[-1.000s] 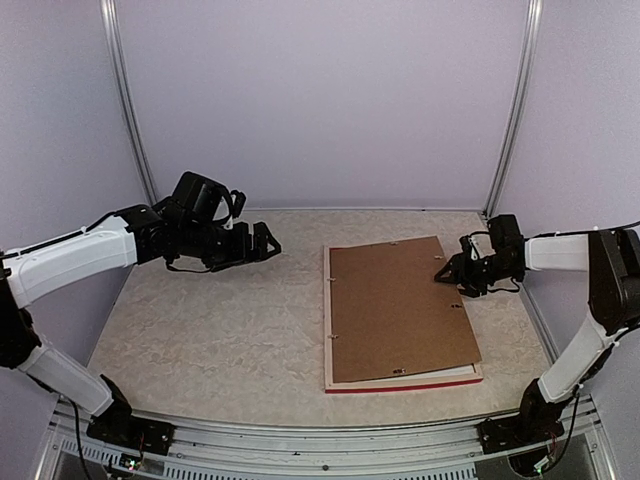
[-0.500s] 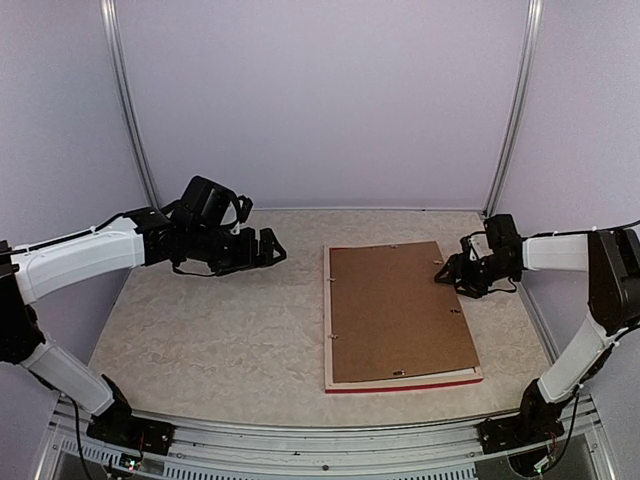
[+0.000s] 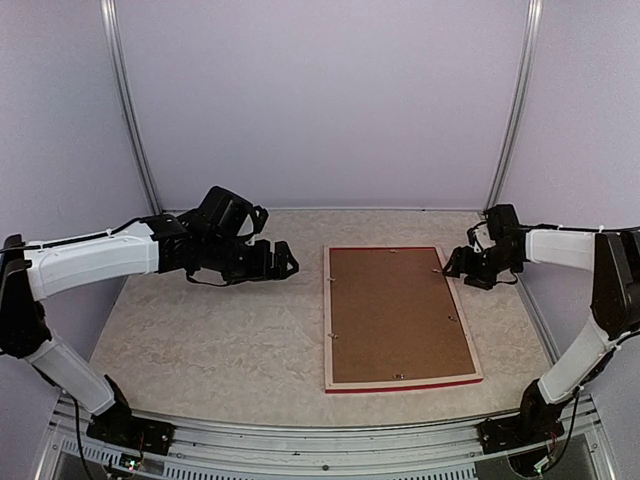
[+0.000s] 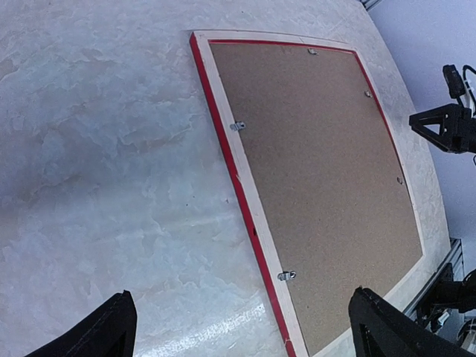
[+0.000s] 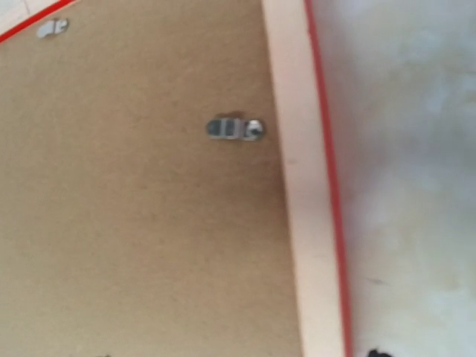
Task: Put the photo into the frame
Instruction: Place the backboard next to the photo, then move the frame body to the center of the board.
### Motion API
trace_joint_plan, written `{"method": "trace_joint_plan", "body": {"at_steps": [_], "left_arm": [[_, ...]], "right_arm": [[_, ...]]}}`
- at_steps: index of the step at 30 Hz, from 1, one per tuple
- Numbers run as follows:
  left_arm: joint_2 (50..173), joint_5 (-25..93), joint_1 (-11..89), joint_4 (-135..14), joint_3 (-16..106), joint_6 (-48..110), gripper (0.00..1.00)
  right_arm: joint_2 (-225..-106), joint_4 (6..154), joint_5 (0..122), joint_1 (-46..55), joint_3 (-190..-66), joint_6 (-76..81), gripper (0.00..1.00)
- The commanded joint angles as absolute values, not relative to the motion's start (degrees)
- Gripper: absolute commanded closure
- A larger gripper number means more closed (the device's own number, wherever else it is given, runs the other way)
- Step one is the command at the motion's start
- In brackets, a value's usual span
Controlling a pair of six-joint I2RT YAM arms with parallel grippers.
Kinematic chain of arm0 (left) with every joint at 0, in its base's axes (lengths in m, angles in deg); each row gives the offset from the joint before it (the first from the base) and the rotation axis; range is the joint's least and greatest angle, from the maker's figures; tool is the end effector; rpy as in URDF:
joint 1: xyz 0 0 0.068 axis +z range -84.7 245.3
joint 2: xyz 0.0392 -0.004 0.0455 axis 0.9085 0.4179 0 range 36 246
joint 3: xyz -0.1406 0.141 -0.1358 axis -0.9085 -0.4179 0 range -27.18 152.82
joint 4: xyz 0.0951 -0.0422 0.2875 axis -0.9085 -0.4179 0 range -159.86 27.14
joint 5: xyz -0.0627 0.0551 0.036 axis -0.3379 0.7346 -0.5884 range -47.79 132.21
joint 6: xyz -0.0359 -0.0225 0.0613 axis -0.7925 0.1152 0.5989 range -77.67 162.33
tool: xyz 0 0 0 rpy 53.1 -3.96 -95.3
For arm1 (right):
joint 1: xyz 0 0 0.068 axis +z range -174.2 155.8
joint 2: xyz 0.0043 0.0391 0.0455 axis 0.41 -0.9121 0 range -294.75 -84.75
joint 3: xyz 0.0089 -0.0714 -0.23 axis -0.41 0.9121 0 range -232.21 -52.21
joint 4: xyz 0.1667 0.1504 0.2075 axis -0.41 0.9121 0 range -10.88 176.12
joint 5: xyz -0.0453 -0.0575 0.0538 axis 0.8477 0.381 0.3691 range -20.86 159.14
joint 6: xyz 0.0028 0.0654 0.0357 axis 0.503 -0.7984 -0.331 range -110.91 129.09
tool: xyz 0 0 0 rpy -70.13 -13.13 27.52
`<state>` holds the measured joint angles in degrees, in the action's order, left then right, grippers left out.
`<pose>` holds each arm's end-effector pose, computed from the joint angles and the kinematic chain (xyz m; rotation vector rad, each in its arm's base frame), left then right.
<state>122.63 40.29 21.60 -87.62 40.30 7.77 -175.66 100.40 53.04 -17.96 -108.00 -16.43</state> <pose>0.2878 -0.2780 0.2104 0.2124 2.4406 -0.6895 0.3669 0.0577 0.1139 0.3255 2.5780 0.5676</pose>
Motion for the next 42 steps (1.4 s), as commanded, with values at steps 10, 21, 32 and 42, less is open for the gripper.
{"method": "trace_joint_plan", "body": {"at_steps": [10, 21, 32, 42], "left_arm": [[132.39, 40.30, 12.95, -79.92, 40.13, 3.95, 0.01], [141.94, 38.58, 9.63, -78.39, 43.04, 3.14, 0.01], [142.16, 38.56, 9.51, -78.20, 39.18, 0.34, 0.05], [129.09, 45.00, 9.80, -82.38, 29.75, -4.64, 0.09]], "right_arm": [[-172.07, 100.25, 52.74, -17.35, -100.23, -13.11, 0.26], [-171.06, 98.34, 48.79, -15.32, -95.68, -14.26, 0.27], [-170.85, 93.63, 48.44, -4.90, -93.96, -21.02, 0.28], [-176.60, 97.13, 56.63, 9.35, -102.26, -23.51, 0.26]]}}
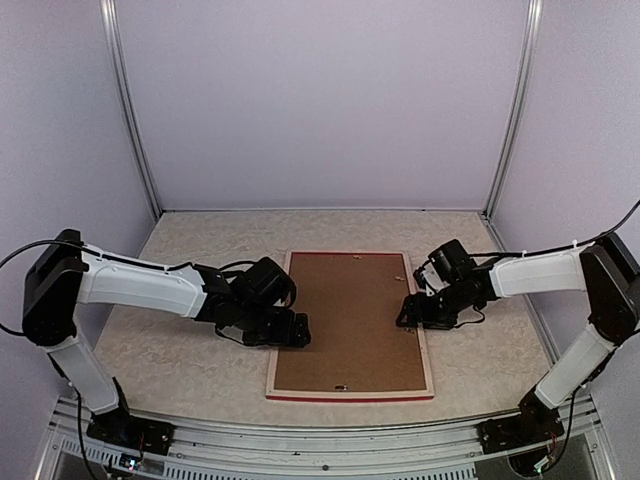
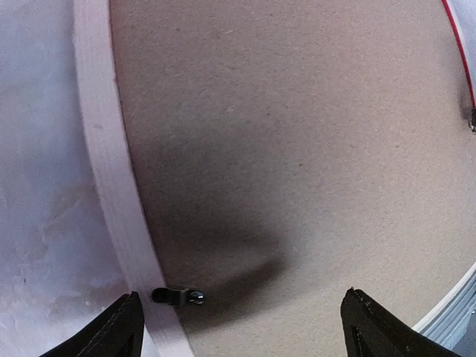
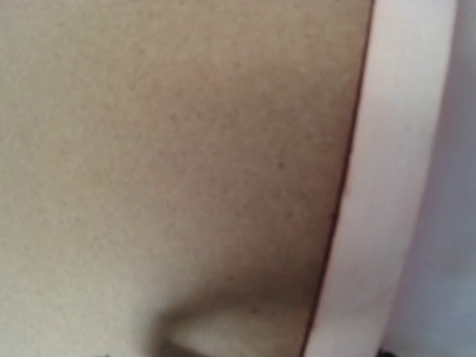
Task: Put the photo into the frame
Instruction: Move the frame body to the center of the board.
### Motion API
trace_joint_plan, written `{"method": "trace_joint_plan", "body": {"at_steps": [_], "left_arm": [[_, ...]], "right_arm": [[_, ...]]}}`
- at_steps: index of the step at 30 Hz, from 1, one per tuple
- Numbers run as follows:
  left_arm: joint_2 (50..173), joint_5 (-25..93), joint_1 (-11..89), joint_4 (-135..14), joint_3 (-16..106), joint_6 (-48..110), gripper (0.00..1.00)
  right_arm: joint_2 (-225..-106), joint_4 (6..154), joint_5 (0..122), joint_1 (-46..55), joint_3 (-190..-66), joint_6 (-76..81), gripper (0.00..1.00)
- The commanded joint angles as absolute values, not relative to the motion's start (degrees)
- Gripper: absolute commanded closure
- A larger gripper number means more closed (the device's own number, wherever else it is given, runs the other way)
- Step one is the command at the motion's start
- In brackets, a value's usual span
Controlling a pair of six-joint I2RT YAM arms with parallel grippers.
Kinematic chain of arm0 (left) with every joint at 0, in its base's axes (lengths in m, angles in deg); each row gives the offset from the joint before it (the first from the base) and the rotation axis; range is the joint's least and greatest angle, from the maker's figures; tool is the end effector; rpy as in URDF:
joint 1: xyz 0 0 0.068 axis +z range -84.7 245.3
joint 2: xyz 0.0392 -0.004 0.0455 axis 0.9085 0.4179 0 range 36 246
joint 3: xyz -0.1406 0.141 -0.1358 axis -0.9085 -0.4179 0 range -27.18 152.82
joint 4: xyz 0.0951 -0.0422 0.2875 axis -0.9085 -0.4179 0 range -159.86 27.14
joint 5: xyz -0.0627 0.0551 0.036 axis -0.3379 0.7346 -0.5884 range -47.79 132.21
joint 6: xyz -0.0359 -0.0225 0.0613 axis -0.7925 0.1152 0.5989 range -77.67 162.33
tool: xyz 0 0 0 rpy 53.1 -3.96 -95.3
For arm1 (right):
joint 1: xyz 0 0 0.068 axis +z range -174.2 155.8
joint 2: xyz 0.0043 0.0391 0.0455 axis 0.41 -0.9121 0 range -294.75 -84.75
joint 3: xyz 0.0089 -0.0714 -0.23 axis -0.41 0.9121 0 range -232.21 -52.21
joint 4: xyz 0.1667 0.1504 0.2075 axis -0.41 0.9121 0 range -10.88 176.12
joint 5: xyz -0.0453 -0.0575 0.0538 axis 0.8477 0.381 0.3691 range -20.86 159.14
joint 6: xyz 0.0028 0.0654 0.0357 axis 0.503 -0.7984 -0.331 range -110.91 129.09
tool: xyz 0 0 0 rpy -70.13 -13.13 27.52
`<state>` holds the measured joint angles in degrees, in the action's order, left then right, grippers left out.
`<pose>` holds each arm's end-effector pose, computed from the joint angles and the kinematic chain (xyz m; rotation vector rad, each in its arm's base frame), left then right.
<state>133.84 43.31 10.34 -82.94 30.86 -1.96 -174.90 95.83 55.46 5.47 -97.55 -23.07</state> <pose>0.2207 -0.3126 0.0836 0.2471 2.7243 -0.5437 0.2829 0.1783 0.0629 -0.0240 2.7657 0.6449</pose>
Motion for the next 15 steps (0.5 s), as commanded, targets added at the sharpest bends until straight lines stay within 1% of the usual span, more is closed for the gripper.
{"method": "trace_joint_plan", "body": {"at_steps": [1, 3, 5, 7, 10, 13, 15], "left_arm": [[127.68, 46.75, 9.80, -83.40, 29.47, -4.87, 0.08], [125.97, 50.89, 10.07, -85.85, 29.25, -5.03, 0.05], [124.42, 54.87, 10.63, -88.34, 29.24, -4.64, 0.02], [123.34, 58.31, 11.35, -90.11, 29.44, -4.04, 0.01], [121.73, 61.88, 12.64, -91.97, 30.04, -2.85, 0.01], [120.32, 62.77, 14.22, -92.69, 30.70, -1.23, 0.01], [119.55, 62.34, 15.82, -92.89, 31.16, 0.01, 0.01]], "right_arm": [[-176.22, 99.04, 59.23, 9.69, -102.99, -22.80, 0.26], [-174.84, 102.71, 64.97, 10.19, -104.30, -21.78, 0.23], [-173.04, 105.33, 70.98, 11.32, -105.18, -20.46, 0.16], [-171.44, 106.84, 74.04, 13.09, -105.75, -19.25, 0.13], [-169.76, 107.02, 75.15, 17.19, -106.27, -16.57, 0.12], [-169.74, 105.56, 74.24, 22.85, -106.87, -12.93, 0.12], [-170.70, 104.89, 72.94, 27.08, -107.55, -10.57, 0.15]]}}
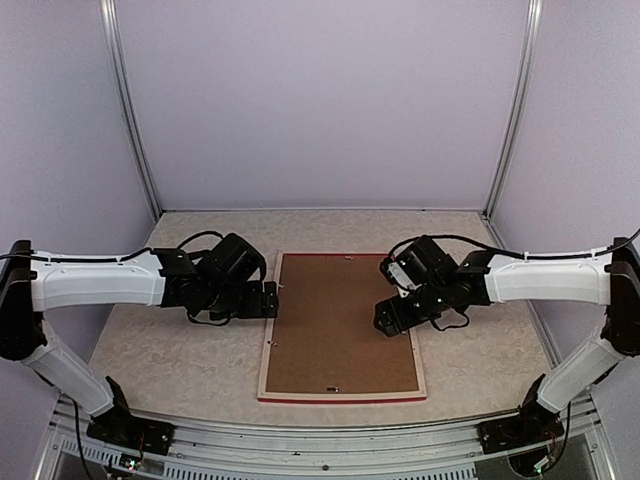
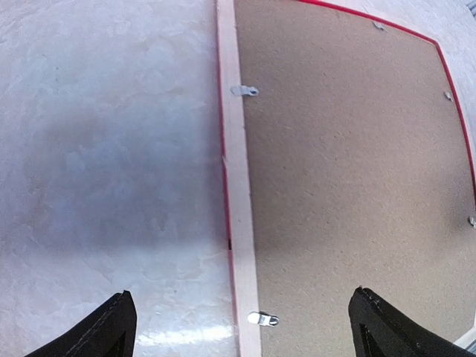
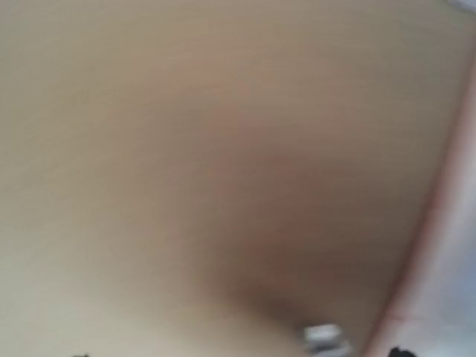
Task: Put the photo into the frame
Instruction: Move the frame body to the center of the board, then press the fastener onto the backboard.
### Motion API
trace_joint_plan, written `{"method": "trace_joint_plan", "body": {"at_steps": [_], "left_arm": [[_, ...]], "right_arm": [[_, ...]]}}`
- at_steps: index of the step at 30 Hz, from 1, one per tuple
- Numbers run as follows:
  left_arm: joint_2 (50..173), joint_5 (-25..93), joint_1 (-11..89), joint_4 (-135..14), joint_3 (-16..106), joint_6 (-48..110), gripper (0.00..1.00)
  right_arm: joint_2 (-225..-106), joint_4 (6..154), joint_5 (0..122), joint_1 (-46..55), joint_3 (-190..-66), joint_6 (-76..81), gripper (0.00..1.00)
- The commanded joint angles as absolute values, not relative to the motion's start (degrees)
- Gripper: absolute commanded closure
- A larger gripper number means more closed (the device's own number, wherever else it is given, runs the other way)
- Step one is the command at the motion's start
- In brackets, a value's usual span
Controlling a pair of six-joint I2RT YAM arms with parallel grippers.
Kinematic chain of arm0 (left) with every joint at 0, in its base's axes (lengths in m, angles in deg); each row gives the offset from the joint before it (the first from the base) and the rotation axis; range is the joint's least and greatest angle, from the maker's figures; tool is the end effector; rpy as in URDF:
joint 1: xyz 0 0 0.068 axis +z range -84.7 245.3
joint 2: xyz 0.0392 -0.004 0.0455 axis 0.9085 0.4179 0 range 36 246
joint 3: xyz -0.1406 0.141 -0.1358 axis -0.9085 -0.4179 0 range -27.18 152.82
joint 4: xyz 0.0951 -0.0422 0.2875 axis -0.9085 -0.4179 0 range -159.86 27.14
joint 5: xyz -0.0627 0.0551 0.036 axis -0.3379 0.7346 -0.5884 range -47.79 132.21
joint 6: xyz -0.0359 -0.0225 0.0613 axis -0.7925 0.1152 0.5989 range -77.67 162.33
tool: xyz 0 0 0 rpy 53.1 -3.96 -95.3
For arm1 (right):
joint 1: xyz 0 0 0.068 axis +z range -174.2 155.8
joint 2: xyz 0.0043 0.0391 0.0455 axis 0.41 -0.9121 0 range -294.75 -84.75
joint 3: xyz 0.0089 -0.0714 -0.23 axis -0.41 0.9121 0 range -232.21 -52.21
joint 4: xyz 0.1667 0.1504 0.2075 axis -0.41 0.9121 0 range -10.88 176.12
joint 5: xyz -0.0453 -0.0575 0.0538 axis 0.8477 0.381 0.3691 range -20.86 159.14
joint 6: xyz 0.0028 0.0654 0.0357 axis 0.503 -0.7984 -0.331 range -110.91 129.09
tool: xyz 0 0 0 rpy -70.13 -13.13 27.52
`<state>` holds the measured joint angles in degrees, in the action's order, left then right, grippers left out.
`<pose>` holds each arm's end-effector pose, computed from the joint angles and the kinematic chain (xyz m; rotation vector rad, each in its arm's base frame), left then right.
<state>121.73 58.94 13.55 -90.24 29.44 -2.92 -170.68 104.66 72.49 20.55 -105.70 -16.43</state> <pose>0.2376 -0.2722 0.1427 0.0313 2.5254 -0.3230 0.2542 0.2469 0.1223 -0.4171 2.5941 0.3710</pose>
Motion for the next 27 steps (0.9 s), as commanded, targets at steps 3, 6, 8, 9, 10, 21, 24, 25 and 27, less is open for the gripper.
{"method": "trace_joint_plan", "body": {"at_steps": [3, 6, 8, 9, 10, 21, 24, 25, 27], "left_arm": [[118.81, 61.64, 18.50, -93.11, 31.58, 2.12, 0.01], [118.24, 61.10, 21.31, -93.19, 31.79, 3.22, 0.01], [117.41, 60.72, 22.42, -93.11, 31.67, 3.75, 0.01], [117.13, 60.63, 22.83, -93.02, 31.58, 4.01, 0.01], [116.68, 60.47, 23.25, -92.95, 31.47, 4.20, 0.01], [116.89, 58.50, 24.17, -91.98, 31.00, 4.74, 0.01], [117.24, 57.97, 24.17, -91.65, 30.96, 4.85, 0.01], [117.33, 57.80, 24.15, -91.61, 30.92, 4.83, 0.01], [117.51, 57.60, 24.17, -91.41, 30.70, 4.81, 0.01]], "right_arm": [[-173.41, 104.15, 72.23, 32.20, -109.47, -7.43, 0.16], [-176.58, 103.68, 70.51, 35.91, -111.51, -5.04, 0.16], [-178.35, 103.56, 69.93, 37.89, -112.67, -3.85, 0.16], [-179.02, 103.46, 69.66, 38.94, -113.26, -3.30, 0.16], [-179.53, 103.20, 69.47, 39.85, -113.55, -2.74, 0.16], [-184.65, 104.90, 71.88, 47.63, -117.34, 1.27, 0.16], [-185.88, 105.56, 73.12, 48.34, -117.57, 1.27, 0.16], [-186.16, 105.65, 73.51, 48.43, -117.60, 1.30, 0.16], [-186.34, 105.61, 73.82, 48.48, -117.47, 1.27, 0.17]]}}
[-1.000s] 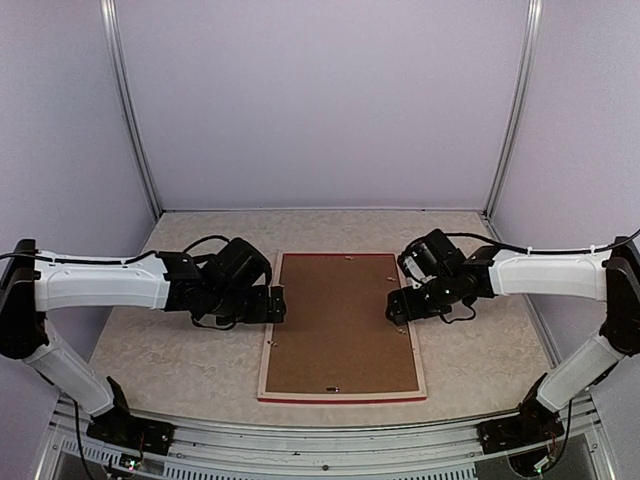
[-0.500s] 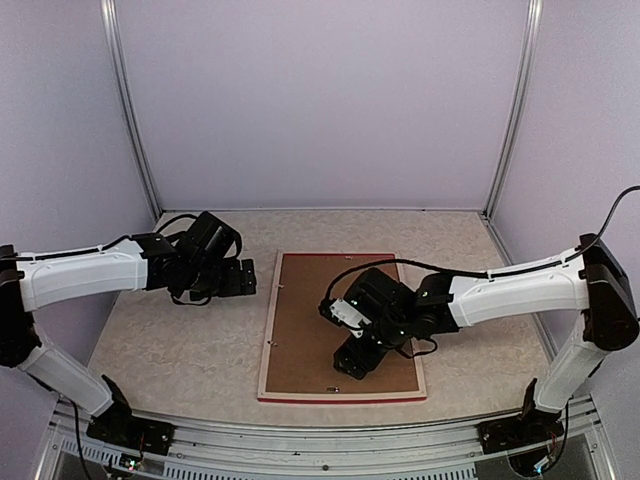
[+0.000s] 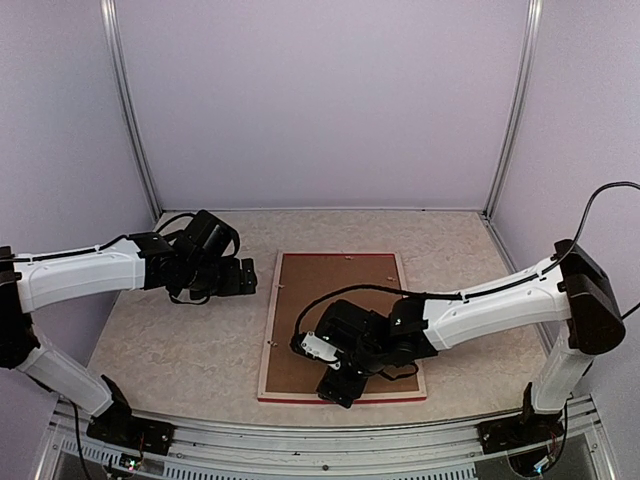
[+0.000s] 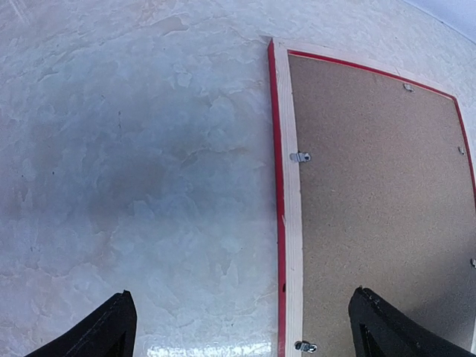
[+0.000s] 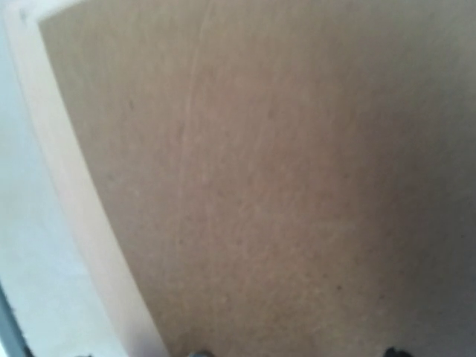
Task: Put the photo into the frame
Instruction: Press the fastener onto the backboard.
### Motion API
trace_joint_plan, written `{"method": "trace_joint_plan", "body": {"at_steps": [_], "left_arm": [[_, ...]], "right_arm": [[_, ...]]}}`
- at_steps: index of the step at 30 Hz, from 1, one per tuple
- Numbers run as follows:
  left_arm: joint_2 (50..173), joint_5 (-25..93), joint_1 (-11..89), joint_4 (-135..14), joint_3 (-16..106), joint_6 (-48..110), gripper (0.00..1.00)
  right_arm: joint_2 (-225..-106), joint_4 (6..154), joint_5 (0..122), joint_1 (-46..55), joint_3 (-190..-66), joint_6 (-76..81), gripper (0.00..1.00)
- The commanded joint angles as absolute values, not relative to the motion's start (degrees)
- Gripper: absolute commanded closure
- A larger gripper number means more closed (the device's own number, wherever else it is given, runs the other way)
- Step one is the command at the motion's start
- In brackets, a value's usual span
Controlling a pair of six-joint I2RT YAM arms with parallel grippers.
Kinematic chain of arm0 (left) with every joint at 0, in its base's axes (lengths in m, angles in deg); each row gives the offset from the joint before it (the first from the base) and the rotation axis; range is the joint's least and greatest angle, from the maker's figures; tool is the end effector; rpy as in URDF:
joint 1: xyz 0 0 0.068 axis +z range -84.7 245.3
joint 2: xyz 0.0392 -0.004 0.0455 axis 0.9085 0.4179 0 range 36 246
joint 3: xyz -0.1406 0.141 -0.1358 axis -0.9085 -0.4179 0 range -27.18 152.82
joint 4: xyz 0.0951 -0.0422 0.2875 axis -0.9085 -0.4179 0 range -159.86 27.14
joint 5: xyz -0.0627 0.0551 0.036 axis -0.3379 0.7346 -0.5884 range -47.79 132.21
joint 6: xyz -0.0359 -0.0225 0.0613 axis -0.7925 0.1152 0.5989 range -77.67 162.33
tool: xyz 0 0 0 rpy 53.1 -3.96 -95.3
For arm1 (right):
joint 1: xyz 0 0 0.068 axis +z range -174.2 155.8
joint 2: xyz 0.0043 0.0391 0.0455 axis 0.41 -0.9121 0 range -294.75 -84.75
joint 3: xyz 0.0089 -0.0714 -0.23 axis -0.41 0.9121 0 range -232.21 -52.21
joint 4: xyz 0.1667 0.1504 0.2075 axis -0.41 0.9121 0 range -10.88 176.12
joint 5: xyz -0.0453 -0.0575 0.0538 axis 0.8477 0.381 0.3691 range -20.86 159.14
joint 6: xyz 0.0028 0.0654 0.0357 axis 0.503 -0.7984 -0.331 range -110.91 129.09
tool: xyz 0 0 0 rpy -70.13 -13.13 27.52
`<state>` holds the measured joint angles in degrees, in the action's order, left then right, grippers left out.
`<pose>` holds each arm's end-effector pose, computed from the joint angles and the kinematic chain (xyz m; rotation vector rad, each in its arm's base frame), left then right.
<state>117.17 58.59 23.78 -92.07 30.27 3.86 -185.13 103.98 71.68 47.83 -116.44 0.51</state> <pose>0.2787 -0.2232 0.1724 -0.0534 2.4594 -0.2585 0.1256 0.3784 0.0976 -1.4060 2.3037 0.4057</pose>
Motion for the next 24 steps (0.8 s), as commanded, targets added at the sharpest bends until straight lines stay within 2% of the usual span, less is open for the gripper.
{"method": "trace_joint_plan", "body": {"at_steps": [1, 24], "left_arm": [[117.55, 57.47, 24.17, -91.36, 30.59, 4.81, 0.01], [117.48, 55.62, 24.08, -90.18, 29.25, 4.45, 0.01]], "right_arm": [[-186.41, 105.65, 74.01, 48.48, -117.43, 1.29, 0.17], [-188.84, 107.72, 80.55, 48.48, -117.68, -0.08, 0.20]]}}
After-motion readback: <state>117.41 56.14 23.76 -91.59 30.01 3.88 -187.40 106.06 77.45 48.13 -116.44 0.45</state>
